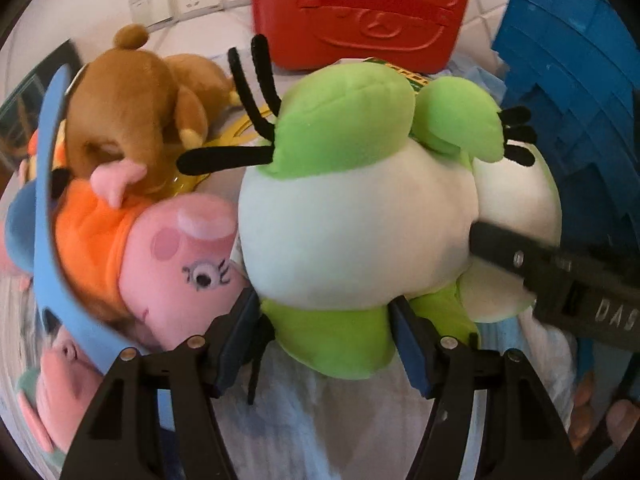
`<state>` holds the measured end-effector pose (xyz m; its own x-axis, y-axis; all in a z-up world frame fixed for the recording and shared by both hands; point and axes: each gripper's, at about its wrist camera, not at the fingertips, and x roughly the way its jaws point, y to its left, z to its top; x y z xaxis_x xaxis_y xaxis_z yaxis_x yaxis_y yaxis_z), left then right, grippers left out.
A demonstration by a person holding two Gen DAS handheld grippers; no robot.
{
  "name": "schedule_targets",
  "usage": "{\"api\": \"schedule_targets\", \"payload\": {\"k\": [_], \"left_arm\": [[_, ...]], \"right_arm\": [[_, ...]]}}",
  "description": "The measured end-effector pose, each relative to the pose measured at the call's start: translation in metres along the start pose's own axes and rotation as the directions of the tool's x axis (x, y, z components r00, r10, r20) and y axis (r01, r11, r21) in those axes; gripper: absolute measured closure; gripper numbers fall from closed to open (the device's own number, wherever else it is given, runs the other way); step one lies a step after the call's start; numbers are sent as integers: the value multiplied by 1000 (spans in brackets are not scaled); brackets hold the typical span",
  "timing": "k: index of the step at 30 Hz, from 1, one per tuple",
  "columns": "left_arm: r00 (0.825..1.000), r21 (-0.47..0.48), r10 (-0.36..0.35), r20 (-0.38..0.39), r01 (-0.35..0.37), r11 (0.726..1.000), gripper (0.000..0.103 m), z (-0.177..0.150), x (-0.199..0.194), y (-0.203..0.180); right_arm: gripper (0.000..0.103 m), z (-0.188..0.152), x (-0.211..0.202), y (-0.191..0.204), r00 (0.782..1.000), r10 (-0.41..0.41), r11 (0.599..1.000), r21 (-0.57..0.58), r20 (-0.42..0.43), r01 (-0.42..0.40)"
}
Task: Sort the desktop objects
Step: 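Grasp the green-white frog plush with the right tool while the left tool grips it too, then lift and carry the frog plush with both tools over the blue crate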
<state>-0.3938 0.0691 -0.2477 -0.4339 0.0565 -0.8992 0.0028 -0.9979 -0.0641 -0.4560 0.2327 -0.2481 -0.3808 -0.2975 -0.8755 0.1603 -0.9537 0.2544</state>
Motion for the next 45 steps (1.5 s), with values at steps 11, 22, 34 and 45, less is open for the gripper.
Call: {"api": "schedule_targets", "payload": {"k": [11, 22, 34, 45], "left_arm": [[1000, 92, -10, 18, 9, 996, 38, 5, 15, -3], [996, 143, -36, 83, 23, 989, 44, -11, -14, -7], [963, 135, -31, 269, -6, 991, 44, -62, -135, 9], [888, 206, -102, 449, 9, 979, 44, -88, -234, 8]], "right_arm": [[9, -11, 9, -1, 1000, -18, 999, -28, 9, 18], [28, -27, -21, 15, 995, -70, 992, -100, 64, 77], [29, -68, -122, 64, 977, -15, 984, -170, 213, 52], [29, -120, -245, 114, 906, -56, 975, -172, 419, 140]]}}
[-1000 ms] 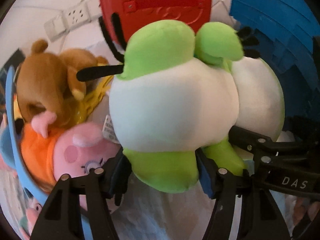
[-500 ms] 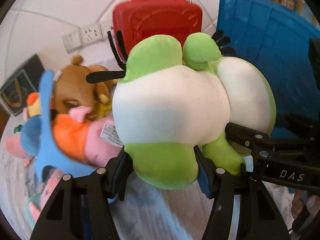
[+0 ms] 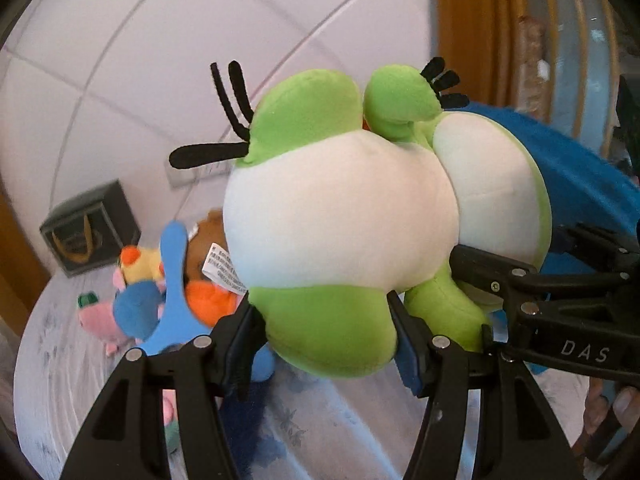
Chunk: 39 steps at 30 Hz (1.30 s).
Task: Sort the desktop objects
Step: 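Lift and carry the frog plush with both tools over the blue crate, then open both tools to drop the frog plush into the crate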
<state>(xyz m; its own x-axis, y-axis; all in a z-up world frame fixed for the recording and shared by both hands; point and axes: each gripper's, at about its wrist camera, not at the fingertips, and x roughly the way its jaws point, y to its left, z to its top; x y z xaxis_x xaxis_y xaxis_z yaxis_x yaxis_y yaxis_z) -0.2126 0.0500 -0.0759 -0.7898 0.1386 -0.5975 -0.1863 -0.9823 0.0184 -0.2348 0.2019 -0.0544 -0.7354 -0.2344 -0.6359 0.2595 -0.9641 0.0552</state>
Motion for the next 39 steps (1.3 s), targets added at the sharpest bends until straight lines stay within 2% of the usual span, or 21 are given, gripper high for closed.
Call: {"api": "schedule_targets", "payload": {"k": [6, 10, 17, 22, 27, 31, 36, 39], "left_arm": [[991, 62, -80, 107, 73, 995, 44, 25, -40, -32], [979, 115, -124, 163, 106, 988, 44, 46, -61, -75], [953, 186, -207, 220, 167, 968, 44, 86, -59, -183], [950, 195, -231, 211, 190, 962, 43, 121, -41, -277], [962, 185, -214, 167, 182, 966, 43, 149, -22, -331], [983, 163, -154, 103, 136, 977, 43, 164, -8, -363], [994, 149, -97, 53, 88, 985, 43, 172, 7, -389], [996, 132, -82, 23, 78, 988, 39, 175, 23, -389]], "right_arm": [[29, 5, -76, -14, 988, -104, 994, 35, 110, 101], [29, 6, -119, -43, 973, -157, 987, 75, 171, 146], [29, 16, -169, -132, 939, -254, 966, 118, 231, 232], [29, 31, -188, -215, 924, -304, 952, 101, 233, 288], [29, 46, -194, -288, 930, -300, 954, 72, 212, 291], [29, 56, -181, -328, 944, -269, 963, 47, 193, 265], [28, 53, -167, -355, 958, -226, 974, 48, 179, 221], [22, 53, -155, -371, 965, -204, 979, 64, 163, 196]]}}
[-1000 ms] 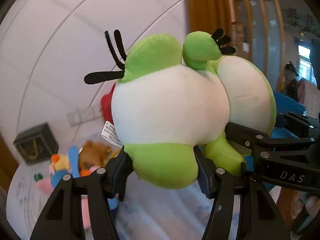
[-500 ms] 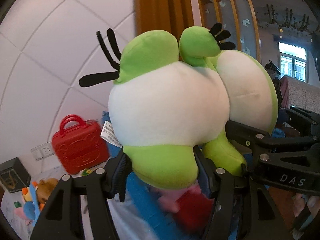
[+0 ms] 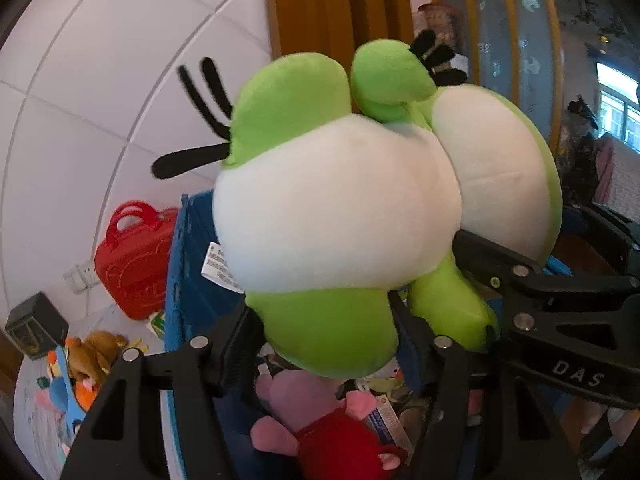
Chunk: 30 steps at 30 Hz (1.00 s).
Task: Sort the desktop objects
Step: 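Open both tools to drop the frog plush into the crate, then move both tools back toward the plush pile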
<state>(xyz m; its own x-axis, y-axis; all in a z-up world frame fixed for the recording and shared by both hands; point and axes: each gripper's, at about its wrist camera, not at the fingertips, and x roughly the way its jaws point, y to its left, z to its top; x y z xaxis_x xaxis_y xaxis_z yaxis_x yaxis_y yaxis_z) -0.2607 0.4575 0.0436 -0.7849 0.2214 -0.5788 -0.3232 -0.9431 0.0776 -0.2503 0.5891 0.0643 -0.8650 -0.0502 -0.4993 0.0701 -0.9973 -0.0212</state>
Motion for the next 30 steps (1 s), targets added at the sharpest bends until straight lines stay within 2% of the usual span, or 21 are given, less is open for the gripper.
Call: {"api": "schedule_targets", "payload": {"k": [1, 4, 7, 11, 18, 23, 30], "left_arm": [[1000, -10, -3, -15, 3, 1000, 38, 1, 4, -1], [999, -20, -1, -40, 0, 1000, 38, -1, 10, -3], [998, -10, 39, -39, -39, 999, 38, -4, 5, -11], [997, -40, 52, -59, -54, 998, 37, -12, -1, -11], [998, -117, 40, -47, -45, 992, 37, -40, -20, 7], [997, -167, 70, 18, -66, 984, 37, -58, -48, 25], [996, -216, 86, 14, -81, 973, 37, -82, -75, 58]], "right_arm": [[19, -1, 3, -4, 1000, 3, 1000, 6, -3, -3], [1, -4, 6, -17, 1000, 17, 1000, 24, 9, -17], [0, -6, 4, -24, 1000, 1, 999, 40, 14, -2], [0, -15, -4, -38, 1000, 19, 996, 92, 16, -20], [0, -39, -27, -40, 999, 39, 991, 127, 26, -42], [0, -59, -36, -26, 999, 46, 991, 121, 13, -47], [0, -70, -44, 4, 993, 116, 987, 108, 16, -117]]}}
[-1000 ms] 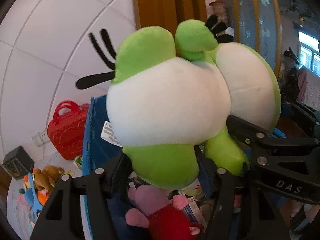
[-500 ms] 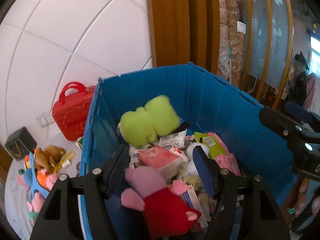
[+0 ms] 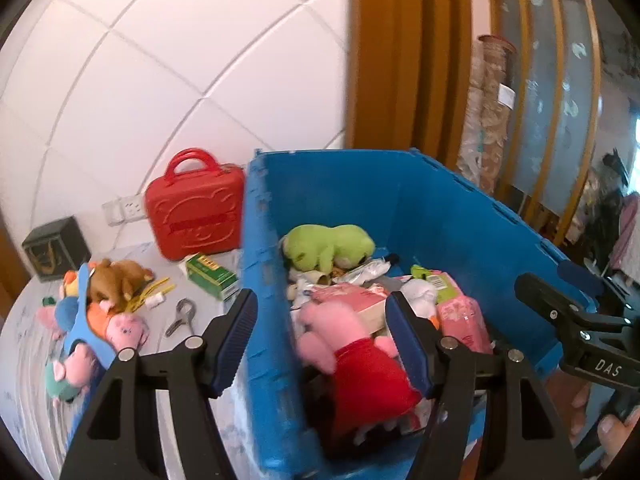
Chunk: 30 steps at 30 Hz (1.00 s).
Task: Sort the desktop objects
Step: 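Move both tools back toward the plush pile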
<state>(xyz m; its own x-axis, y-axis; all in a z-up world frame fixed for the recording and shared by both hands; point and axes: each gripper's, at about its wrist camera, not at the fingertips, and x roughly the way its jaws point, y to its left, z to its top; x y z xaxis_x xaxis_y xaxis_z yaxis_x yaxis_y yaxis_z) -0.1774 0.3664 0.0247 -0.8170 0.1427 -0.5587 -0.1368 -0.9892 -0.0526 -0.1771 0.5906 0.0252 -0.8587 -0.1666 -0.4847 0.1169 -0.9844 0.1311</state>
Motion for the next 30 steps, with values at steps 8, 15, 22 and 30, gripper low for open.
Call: {"api": "schedule_targets", "payload": {"k": [8, 15, 22, 30], "left_arm": [[994, -107, 110, -24, -112, 988, 37, -24, -21, 84], [984, -188, 175, -44, -180, 966, 37, -48, -40, 178], [977, -205, 182, -110, -202, 958, 37, -83, -48, 294], [945, -204, 184, -272, -244, 948, 37, -133, -26, 423]], "right_arm": [[0, 1, -2, 74, 986, 160, 986, -59, 52, -157], [0, -1, 4, 168, 972, 227, 965, -147, 57, -217], [0, -21, 34, 281, 973, 229, 958, -176, -7, -227], [0, -76, 109, 408, 950, 215, 955, -156, -224, -253]]}}
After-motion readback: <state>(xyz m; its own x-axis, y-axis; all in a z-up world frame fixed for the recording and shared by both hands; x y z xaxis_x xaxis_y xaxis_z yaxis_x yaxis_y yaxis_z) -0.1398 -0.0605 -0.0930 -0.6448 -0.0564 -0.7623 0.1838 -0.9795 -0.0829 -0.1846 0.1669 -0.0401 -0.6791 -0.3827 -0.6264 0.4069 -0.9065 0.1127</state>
